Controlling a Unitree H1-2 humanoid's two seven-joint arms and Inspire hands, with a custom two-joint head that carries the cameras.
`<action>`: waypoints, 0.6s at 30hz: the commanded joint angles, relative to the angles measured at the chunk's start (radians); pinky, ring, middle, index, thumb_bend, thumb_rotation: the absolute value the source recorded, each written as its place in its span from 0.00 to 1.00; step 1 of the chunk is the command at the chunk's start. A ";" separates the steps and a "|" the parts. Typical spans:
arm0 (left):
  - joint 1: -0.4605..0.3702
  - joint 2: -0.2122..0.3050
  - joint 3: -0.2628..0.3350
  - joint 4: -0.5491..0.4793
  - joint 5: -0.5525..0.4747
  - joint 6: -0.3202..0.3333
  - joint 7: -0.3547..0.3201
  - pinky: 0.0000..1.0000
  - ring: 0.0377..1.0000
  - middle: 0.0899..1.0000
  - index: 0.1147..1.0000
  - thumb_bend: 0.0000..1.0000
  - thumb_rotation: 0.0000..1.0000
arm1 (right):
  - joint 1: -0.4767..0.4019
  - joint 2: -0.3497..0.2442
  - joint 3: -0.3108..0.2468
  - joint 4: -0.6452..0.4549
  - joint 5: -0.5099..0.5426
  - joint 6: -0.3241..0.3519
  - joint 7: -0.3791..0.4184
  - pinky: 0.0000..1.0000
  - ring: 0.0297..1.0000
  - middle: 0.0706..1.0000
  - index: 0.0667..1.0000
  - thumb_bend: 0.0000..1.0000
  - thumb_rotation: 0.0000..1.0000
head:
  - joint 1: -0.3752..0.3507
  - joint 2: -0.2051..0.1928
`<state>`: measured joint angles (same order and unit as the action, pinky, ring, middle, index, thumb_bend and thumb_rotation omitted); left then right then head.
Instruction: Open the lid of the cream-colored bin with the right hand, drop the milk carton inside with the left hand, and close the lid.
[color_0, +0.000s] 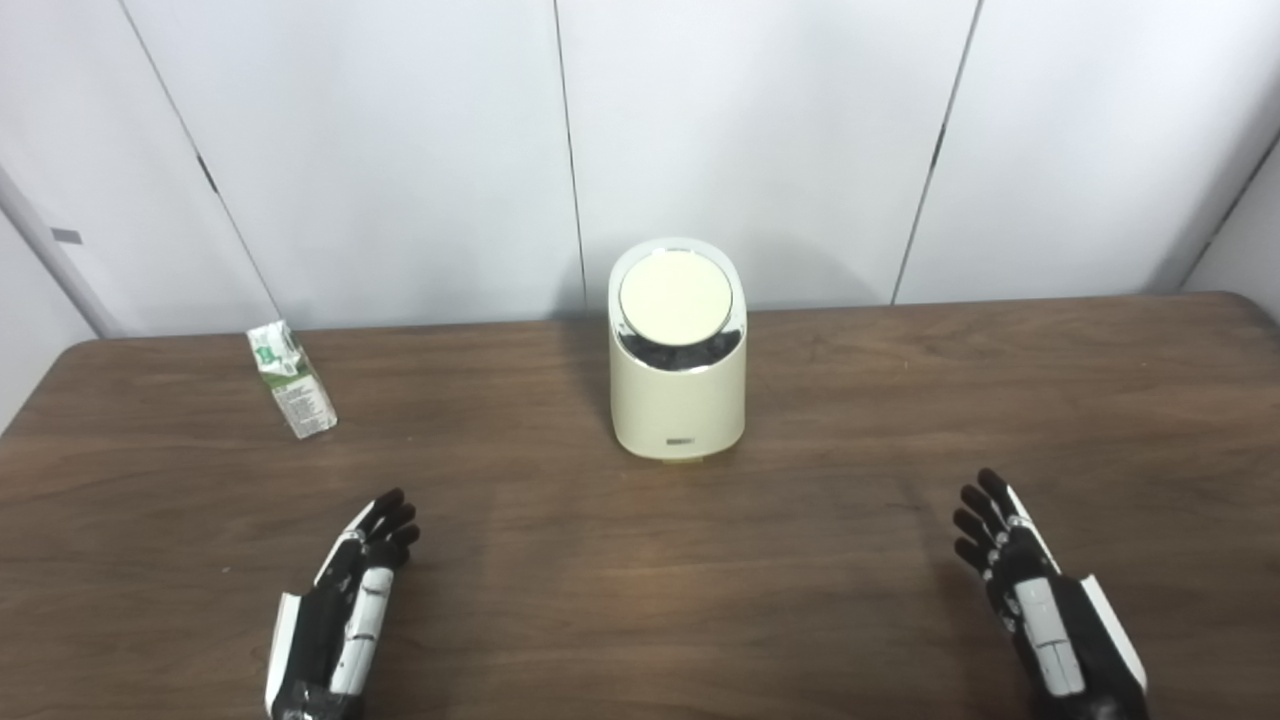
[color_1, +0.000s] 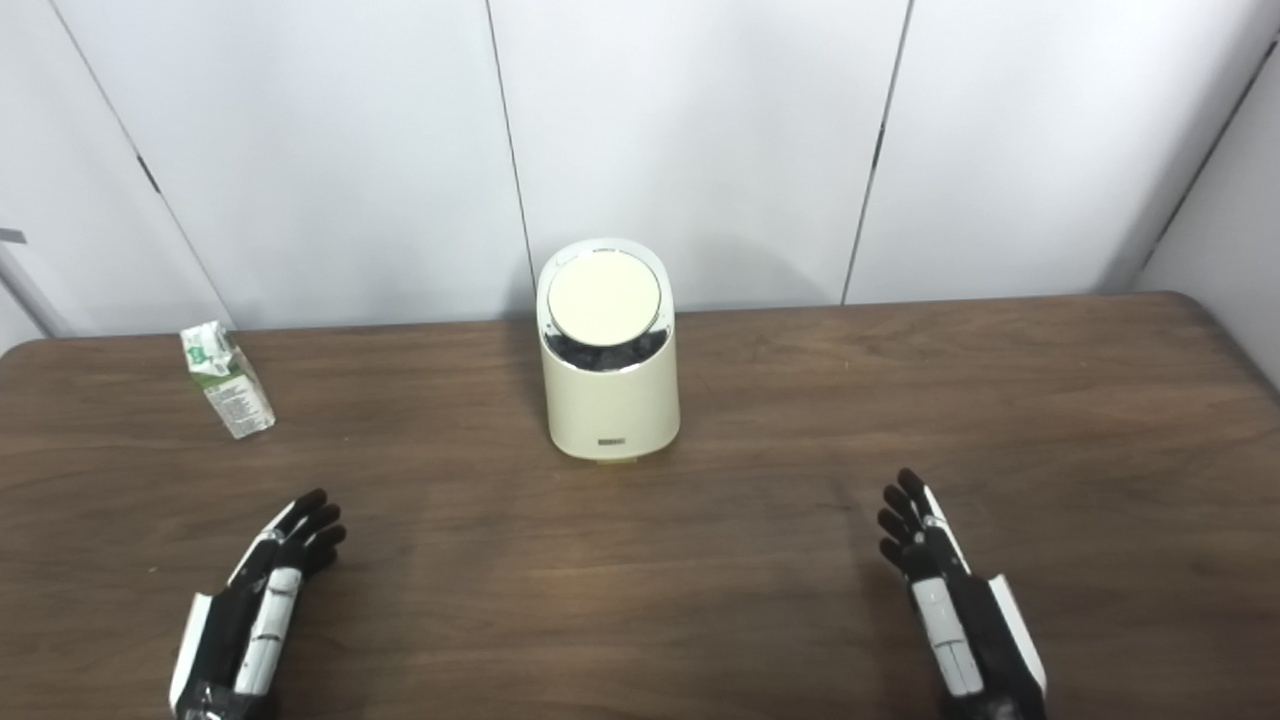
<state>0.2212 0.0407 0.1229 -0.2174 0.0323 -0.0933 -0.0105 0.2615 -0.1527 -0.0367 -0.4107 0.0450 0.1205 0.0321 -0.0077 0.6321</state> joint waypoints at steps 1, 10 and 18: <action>0.036 0.017 0.000 -0.007 0.001 -0.022 0.001 0.87 0.83 0.84 0.88 0.55 0.81 | -0.018 0.020 -0.002 -0.037 -0.009 -0.011 -0.008 0.92 0.94 0.96 0.97 0.62 0.95 | 0.003 -0.014; 0.051 -0.010 -0.003 0.002 -0.008 -0.047 0.016 0.86 0.83 0.85 0.88 0.48 0.79 | -0.005 0.007 -0.009 0.032 0.034 -0.171 0.015 0.94 0.96 0.96 0.96 0.60 0.92 | 0.022 -0.115; 0.053 -0.018 -0.016 0.010 -0.009 -0.059 0.018 0.87 0.84 0.86 0.89 0.43 0.81 | 0.000 -0.004 -0.008 0.075 0.012 -0.193 0.020 0.91 0.95 0.95 0.95 0.61 0.93 | 0.036 -0.168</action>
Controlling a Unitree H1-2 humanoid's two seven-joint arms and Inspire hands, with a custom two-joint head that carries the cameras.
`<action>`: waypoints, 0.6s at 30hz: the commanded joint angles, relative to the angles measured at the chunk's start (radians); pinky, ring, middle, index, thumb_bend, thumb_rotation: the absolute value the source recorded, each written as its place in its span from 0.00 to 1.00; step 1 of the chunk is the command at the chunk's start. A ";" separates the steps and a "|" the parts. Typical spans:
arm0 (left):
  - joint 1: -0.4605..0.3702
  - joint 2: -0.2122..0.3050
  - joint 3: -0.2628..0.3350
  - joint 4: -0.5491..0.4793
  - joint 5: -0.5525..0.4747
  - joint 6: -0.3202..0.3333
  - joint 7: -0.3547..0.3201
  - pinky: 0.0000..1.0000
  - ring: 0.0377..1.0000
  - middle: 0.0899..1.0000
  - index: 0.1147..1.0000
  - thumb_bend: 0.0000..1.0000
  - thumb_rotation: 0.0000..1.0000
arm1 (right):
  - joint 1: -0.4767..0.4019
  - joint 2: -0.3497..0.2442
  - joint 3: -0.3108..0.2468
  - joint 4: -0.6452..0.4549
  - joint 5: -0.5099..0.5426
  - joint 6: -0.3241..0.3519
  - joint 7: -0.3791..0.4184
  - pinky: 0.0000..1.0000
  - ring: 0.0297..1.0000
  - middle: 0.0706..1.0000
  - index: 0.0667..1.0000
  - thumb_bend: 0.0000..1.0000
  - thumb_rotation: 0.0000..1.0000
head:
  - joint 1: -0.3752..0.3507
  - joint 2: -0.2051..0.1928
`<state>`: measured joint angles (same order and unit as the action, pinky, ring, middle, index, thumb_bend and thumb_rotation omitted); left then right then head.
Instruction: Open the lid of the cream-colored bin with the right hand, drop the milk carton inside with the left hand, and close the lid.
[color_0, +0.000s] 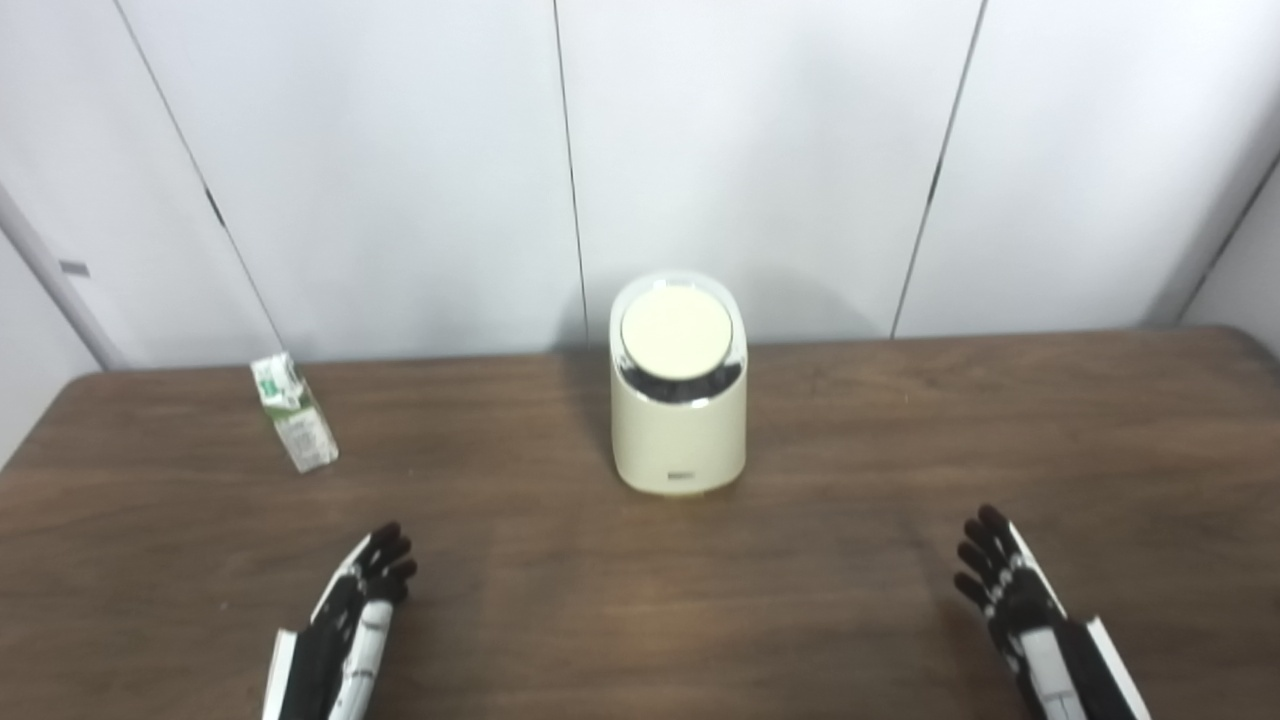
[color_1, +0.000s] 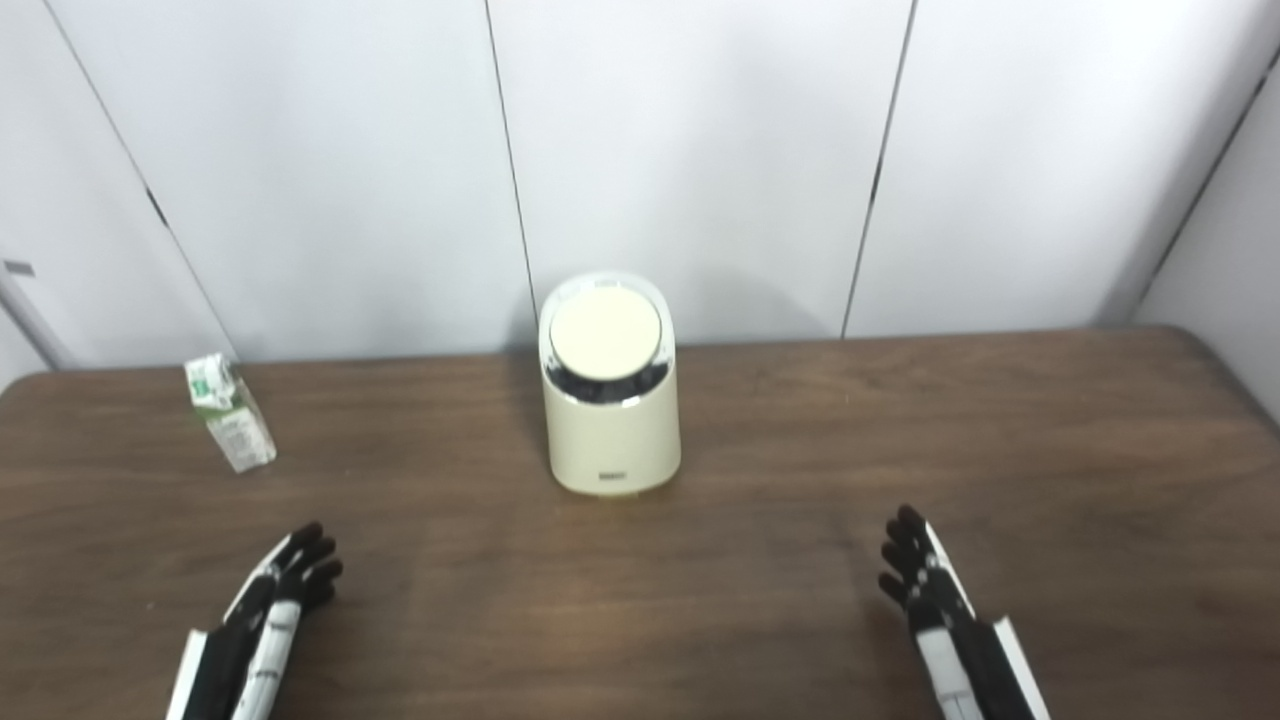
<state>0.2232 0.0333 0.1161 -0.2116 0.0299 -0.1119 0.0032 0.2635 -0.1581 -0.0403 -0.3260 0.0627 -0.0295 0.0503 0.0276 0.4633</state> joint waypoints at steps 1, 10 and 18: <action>0.052 -0.011 -0.010 0.005 -0.009 -0.040 0.004 0.88 0.85 0.86 0.90 0.42 0.80 | -0.002 0.002 -0.003 -0.008 -0.012 -0.040 0.002 0.91 0.95 0.96 0.96 0.62 0.92 | 0.000 -0.004; 0.044 -0.009 -0.018 0.050 0.011 -0.087 0.009 0.86 0.84 0.86 0.90 0.36 0.80 | -0.073 -0.020 0.011 -0.012 -0.158 -0.034 -0.007 0.81 0.91 0.95 0.95 0.63 0.66 | -0.007 -0.056; 0.040 -0.017 -0.030 0.082 0.042 -0.110 0.020 0.86 0.84 0.86 0.90 0.33 0.81 | -0.233 -0.010 0.001 -0.016 -0.266 0.067 -0.026 0.79 0.88 0.92 0.92 0.76 0.56 | -0.007 -0.108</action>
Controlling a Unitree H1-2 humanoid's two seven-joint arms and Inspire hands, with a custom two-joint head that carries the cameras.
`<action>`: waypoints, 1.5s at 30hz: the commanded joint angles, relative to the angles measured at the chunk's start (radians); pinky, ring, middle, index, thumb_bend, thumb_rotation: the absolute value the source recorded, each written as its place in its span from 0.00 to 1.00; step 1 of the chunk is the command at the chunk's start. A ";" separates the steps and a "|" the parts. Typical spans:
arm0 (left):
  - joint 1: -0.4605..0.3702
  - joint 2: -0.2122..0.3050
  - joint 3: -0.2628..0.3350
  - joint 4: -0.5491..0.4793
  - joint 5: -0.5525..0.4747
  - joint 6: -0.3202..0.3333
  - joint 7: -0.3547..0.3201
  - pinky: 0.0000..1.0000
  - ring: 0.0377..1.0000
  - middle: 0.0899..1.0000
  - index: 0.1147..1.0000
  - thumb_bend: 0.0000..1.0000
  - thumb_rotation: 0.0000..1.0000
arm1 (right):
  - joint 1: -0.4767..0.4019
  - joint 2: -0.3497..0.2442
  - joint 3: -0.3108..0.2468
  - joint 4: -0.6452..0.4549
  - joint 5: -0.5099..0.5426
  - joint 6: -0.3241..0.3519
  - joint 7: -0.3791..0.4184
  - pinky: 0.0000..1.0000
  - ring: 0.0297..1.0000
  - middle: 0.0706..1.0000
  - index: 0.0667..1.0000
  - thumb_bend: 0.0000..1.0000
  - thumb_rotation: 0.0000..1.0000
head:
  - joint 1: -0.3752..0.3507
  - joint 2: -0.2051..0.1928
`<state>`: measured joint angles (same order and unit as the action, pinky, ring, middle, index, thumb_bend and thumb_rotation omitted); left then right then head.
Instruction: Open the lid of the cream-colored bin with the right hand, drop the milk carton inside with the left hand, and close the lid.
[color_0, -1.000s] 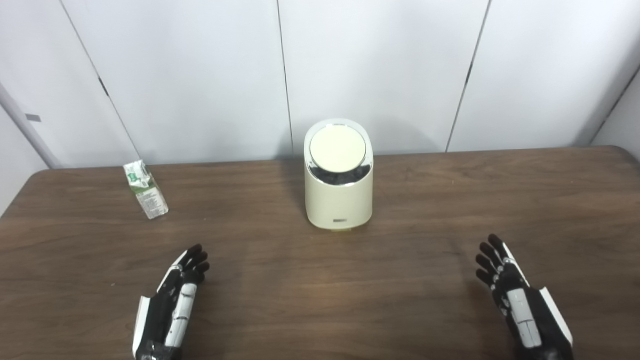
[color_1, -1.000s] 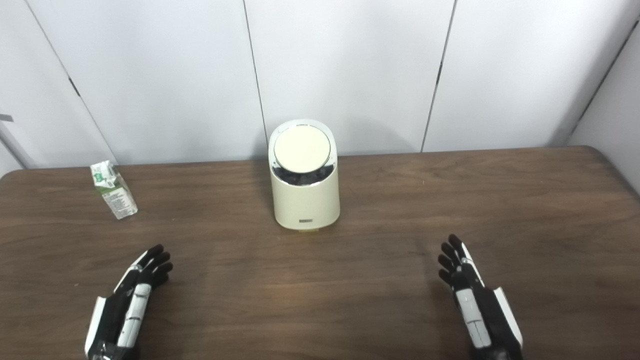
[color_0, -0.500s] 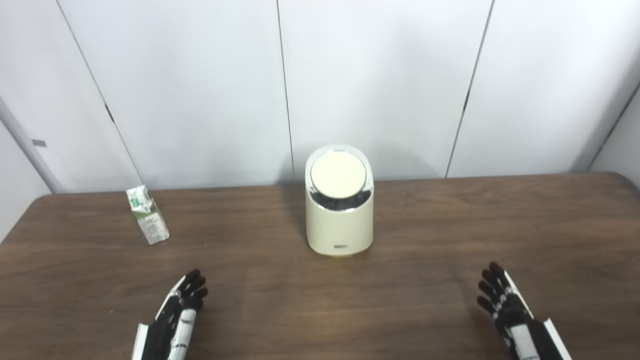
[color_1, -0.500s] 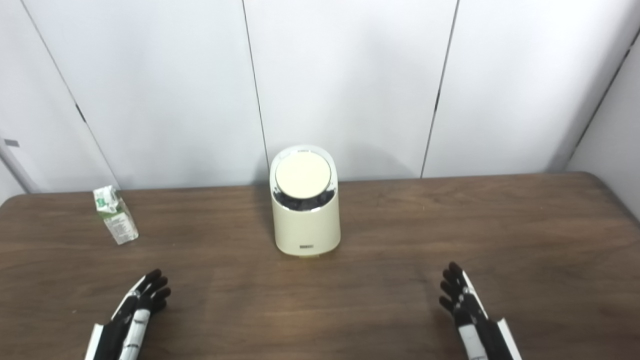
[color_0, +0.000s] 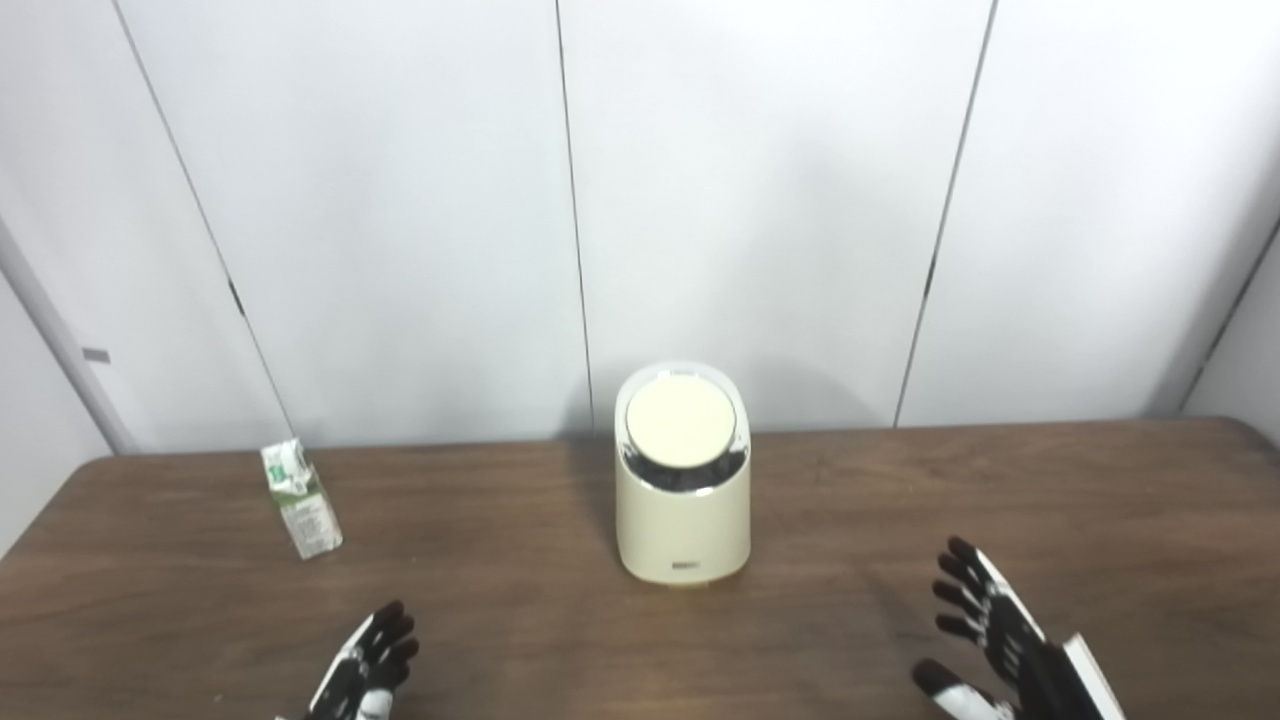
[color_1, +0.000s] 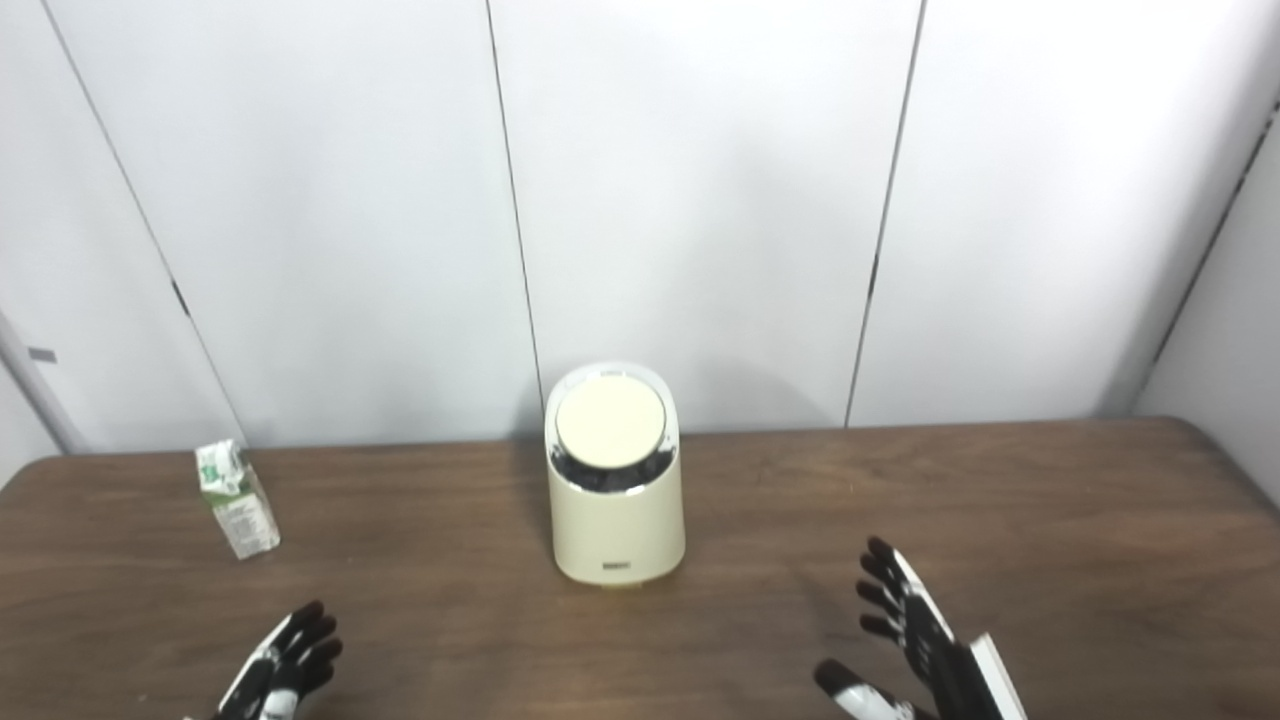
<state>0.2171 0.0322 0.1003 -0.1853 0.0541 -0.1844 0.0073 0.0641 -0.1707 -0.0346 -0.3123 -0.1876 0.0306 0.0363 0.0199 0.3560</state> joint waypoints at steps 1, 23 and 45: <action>0.048 -0.019 -0.017 0.054 0.027 -0.035 0.020 0.86 0.84 0.86 0.89 0.32 0.82 | -0.056 0.005 -0.002 -0.032 -0.031 0.029 -0.014 0.79 0.88 0.91 0.92 0.79 0.55 | 0.001 -0.009; 0.085 -0.036 -0.064 -0.001 0.031 0.030 0.027 0.90 0.89 0.89 0.90 0.34 0.79 | -0.475 0.053 0.101 0.127 -0.203 0.188 -0.032 0.80 0.91 0.92 0.92 0.86 0.37 | 0.017 -0.018; 0.079 -0.043 -0.072 0.024 0.033 -0.011 0.035 0.84 0.86 0.87 0.92 0.30 0.69 | -0.795 0.074 0.228 0.576 -0.322 0.110 -0.139 0.76 0.86 0.91 0.91 0.87 0.38 | 0.040 -0.025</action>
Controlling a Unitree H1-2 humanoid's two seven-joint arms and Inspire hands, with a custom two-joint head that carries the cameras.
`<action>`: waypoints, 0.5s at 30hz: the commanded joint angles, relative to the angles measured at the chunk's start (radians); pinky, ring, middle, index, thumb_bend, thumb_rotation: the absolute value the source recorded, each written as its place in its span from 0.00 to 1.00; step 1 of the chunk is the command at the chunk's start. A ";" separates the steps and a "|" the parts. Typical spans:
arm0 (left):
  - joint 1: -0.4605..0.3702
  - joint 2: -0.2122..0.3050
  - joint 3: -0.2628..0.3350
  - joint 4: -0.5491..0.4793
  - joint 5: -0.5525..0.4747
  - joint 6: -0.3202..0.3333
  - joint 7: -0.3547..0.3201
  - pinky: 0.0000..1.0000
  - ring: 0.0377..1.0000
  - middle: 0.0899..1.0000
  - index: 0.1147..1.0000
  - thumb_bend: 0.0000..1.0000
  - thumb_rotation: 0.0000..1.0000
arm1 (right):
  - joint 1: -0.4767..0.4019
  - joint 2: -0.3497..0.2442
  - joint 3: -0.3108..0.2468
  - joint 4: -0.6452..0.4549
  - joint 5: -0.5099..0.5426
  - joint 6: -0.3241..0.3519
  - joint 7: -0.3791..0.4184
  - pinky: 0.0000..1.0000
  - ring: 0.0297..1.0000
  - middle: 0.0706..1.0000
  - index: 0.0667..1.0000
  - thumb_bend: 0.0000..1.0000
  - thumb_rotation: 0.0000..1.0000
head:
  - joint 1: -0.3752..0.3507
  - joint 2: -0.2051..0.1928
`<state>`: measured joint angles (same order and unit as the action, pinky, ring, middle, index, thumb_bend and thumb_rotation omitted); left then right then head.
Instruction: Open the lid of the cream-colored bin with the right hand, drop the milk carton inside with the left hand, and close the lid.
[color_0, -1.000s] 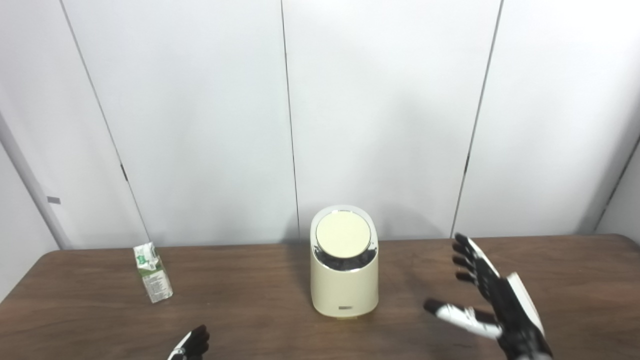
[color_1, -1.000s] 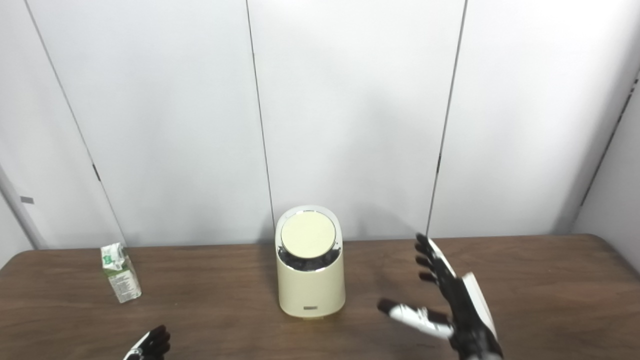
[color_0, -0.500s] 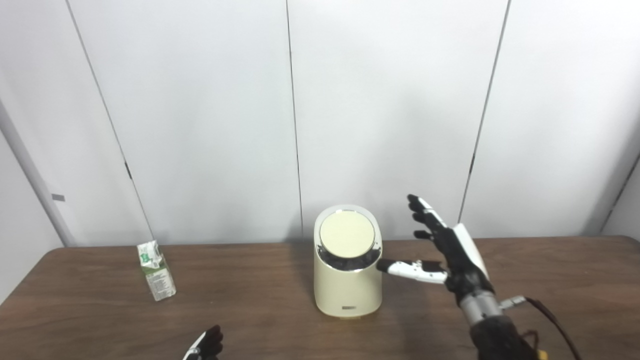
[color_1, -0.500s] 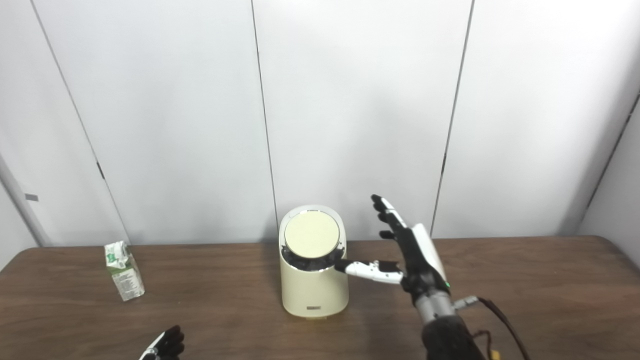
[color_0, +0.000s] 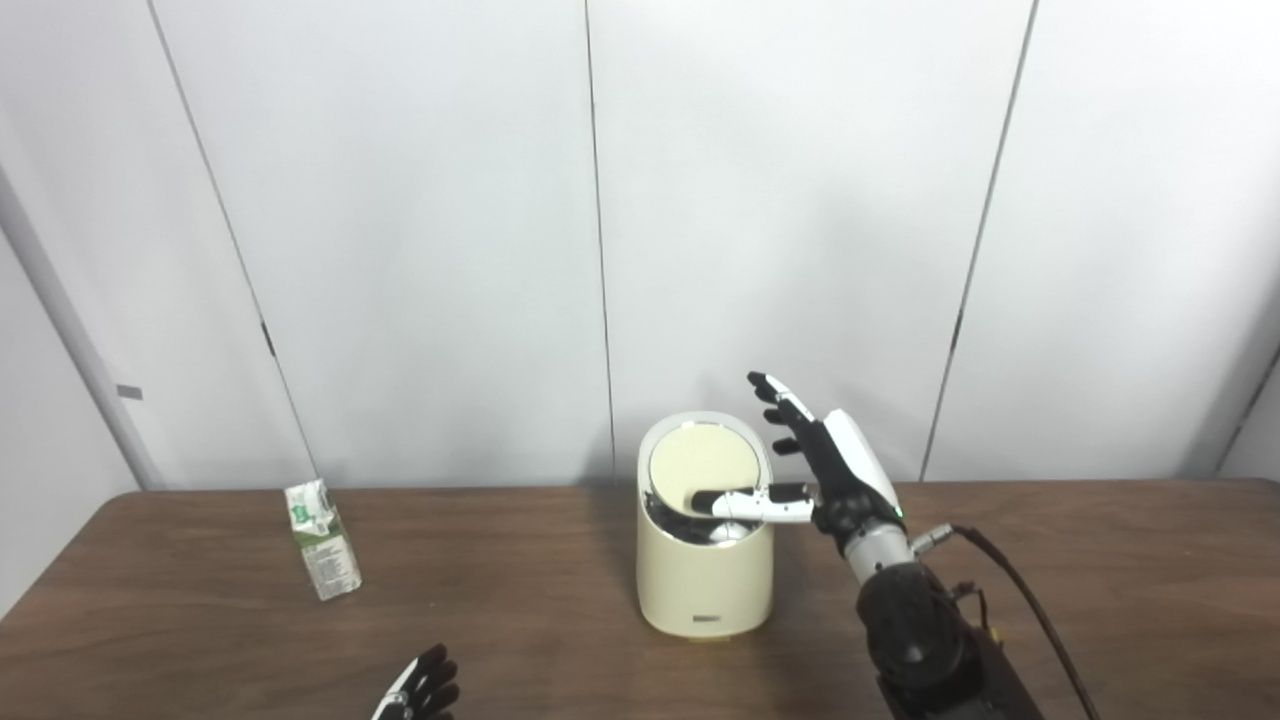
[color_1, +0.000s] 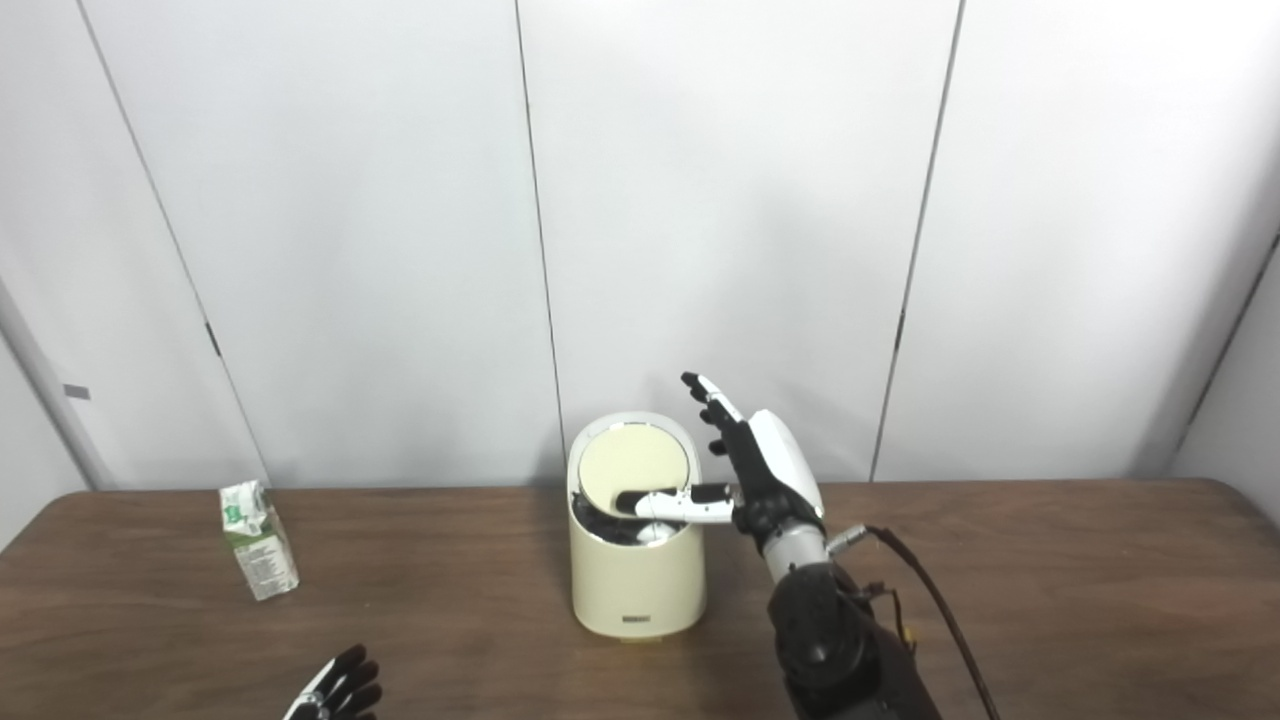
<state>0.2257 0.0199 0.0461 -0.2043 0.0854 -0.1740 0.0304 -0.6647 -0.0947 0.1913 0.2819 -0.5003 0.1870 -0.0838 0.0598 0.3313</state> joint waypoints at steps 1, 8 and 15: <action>0.071 -0.030 -0.019 0.042 0.005 -0.019 0.012 0.83 0.85 0.87 0.92 0.30 0.69 | -0.074 -0.002 0.003 -0.006 -0.007 -0.051 -0.021 0.76 0.86 0.91 0.91 0.86 0.37 | 0.000 -0.001; 0.069 -0.043 -0.014 0.045 -0.086 -0.008 -0.007 0.88 0.88 0.89 0.93 0.31 0.67 | -0.109 0.003 -0.002 0.081 0.008 -0.095 -0.046 0.82 0.89 0.92 0.91 0.84 0.33 | 0.002 -0.004; 0.075 -0.036 -0.025 0.040 -0.065 -0.009 0.005 0.88 0.87 0.88 0.93 0.30 0.76 | -0.109 -0.014 0.016 0.112 -0.014 -0.125 -0.066 0.81 0.89 0.92 0.91 0.84 0.31 | -0.001 0.001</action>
<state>0.2258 0.0170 0.0425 -0.2045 0.0094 -0.1727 0.0290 -0.7210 -0.0969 0.2007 0.4050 -0.4940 0.0897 -0.1302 0.0583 0.3329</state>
